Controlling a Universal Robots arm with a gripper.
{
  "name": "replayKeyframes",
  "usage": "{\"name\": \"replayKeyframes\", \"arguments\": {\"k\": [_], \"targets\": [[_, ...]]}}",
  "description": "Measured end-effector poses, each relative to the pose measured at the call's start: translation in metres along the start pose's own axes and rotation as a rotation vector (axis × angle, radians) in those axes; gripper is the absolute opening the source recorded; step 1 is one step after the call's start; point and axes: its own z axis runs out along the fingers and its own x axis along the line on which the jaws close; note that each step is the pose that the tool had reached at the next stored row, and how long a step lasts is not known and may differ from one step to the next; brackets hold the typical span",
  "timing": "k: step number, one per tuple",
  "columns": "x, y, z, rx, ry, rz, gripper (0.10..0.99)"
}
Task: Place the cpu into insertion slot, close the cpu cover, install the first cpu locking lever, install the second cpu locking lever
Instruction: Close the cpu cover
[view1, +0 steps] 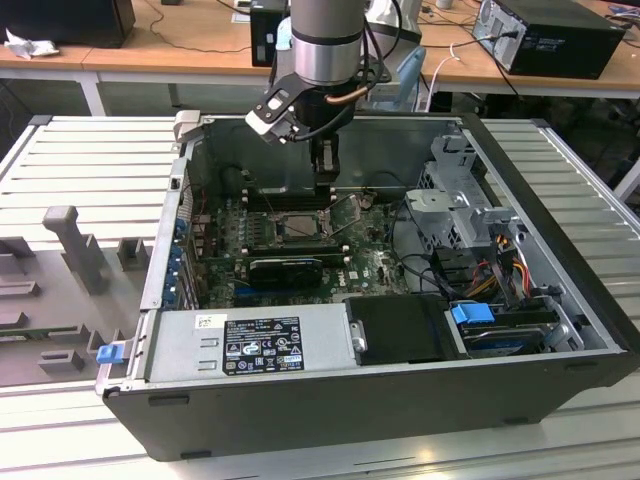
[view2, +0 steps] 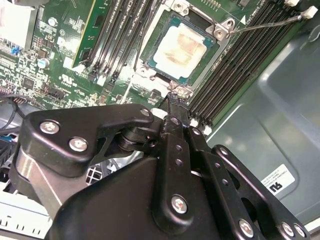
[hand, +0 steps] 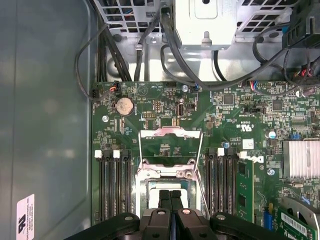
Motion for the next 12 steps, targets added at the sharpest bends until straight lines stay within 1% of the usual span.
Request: {"name": "replayKeyframes", "arguments": {"k": [12], "targets": [[0.0001, 0.0056, 0.0003, 0.000, 0.0000, 0.000, 0.106]]}}
